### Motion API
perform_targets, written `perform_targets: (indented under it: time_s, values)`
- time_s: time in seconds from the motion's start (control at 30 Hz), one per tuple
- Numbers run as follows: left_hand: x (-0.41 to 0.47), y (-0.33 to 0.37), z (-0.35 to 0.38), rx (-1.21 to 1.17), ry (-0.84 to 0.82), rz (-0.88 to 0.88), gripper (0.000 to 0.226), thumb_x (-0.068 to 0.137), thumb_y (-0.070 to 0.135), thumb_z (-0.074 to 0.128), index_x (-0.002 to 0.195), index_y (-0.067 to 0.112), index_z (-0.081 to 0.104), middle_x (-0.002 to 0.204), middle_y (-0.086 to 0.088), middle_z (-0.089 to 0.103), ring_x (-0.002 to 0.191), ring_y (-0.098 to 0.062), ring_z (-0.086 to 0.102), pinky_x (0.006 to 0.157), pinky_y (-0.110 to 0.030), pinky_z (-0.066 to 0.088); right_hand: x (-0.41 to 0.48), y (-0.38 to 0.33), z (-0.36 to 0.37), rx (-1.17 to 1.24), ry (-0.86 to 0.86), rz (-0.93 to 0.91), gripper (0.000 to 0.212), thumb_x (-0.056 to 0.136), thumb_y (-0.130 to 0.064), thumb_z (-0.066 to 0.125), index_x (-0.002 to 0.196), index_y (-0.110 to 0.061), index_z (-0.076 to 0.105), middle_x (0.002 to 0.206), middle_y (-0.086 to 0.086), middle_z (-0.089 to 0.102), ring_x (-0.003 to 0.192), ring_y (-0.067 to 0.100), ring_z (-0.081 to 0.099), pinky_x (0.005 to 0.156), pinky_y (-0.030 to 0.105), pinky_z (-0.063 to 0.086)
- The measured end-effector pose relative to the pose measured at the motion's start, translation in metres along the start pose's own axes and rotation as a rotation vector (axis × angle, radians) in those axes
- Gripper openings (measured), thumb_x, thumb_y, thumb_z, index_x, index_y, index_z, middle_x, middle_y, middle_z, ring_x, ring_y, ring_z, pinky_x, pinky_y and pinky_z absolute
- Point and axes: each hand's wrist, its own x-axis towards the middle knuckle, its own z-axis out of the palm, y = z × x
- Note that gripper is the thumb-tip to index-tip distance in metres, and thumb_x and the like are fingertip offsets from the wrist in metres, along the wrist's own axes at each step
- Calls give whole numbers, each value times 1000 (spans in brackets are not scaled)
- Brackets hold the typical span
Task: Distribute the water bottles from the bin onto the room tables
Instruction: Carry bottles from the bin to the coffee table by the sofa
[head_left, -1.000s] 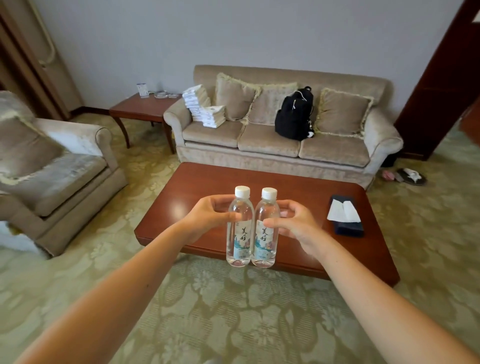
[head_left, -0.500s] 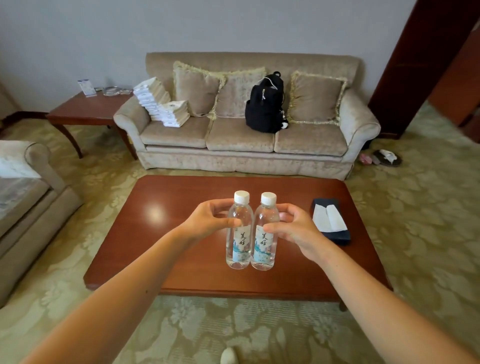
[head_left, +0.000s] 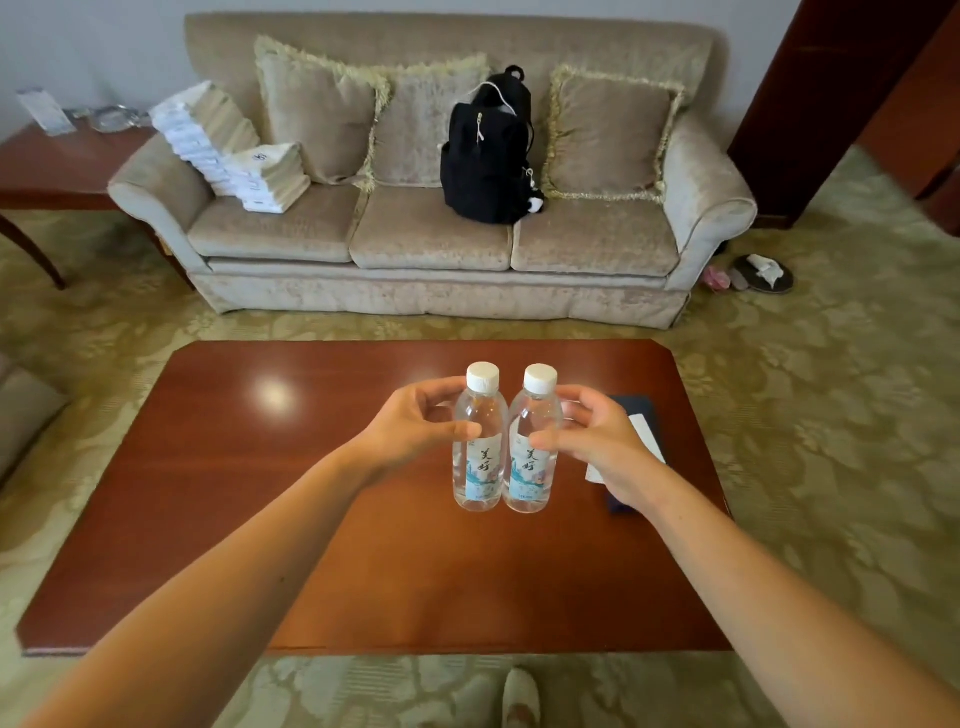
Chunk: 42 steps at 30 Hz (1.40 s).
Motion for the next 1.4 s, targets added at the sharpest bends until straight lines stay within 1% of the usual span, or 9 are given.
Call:
perform_targets:
  time_s: [0.23,0.37,0.53,0.73,0.9,1.03,1.13,1.23,1.4]
  values:
    - [85,-88,12,-25,7,40,55,78,1,76,126,23,62,120,0,71,113,-19,66,94,-29,53,90,77,-23,-14,3,-29,57,69,-3,86,114,-30,62,111,-9,70,101,7,67,80,24,52]
    - [120,-157,7,-6,1,100,60,72,8,78,128,19,60,120,-2,71,112,-19,67,91,-26,53,136,140,-16,-13,3,-85,57,70,-1,85,116,-26,62,111,-6,71,99,8,68,82,27,53]
    - [155,-239,-3,22,-3,195,59,78,-8,71,132,9,57,119,-6,71,108,-18,68,87,-23,52,188,213,-3,-38,13,-202,66,56,-13,91,114,-26,65,110,-1,74,105,18,69,91,37,55]
    - [184,-304,-16,69,-24,335,58,80,-10,69,134,6,56,122,-11,69,113,-22,66,88,-22,53,228,269,13,-55,28,-306,56,67,-2,86,113,-23,63,109,1,73,100,15,67,77,25,48]
    - [194,-333,-32,98,-34,400,57,81,-6,70,134,9,57,124,-8,69,117,-21,64,95,-27,52,253,290,27,-73,37,-355,58,66,-5,87,116,-23,63,114,6,73,110,23,68,91,41,53]
    - [201,-340,-41,101,-54,404,58,83,-5,69,137,8,54,128,-10,66,121,-25,61,102,-34,50,262,294,33,-64,39,-367,56,69,-5,85,117,-22,63,113,7,73,111,26,68,96,43,51]
    - [203,-341,-43,95,-65,395,60,82,-2,72,138,8,53,130,-10,65,124,-26,59,104,-37,48,263,292,34,-73,27,-371,56,71,-6,85,120,-21,62,113,5,73,110,21,68,85,35,55]
    - [203,-342,-42,95,-88,392,62,82,5,69,141,10,50,133,-9,63,126,-25,58,105,-38,47,262,295,33,-91,15,-397,56,74,-9,84,123,-23,60,117,2,72,109,13,67,74,22,47]
    - [197,-346,-38,78,-107,375,59,92,8,60,147,20,41,137,0,60,128,-16,56,101,-32,49,263,306,35,-106,16,-440,64,68,-20,88,125,-31,61,123,-3,69,120,16,62,96,36,52]
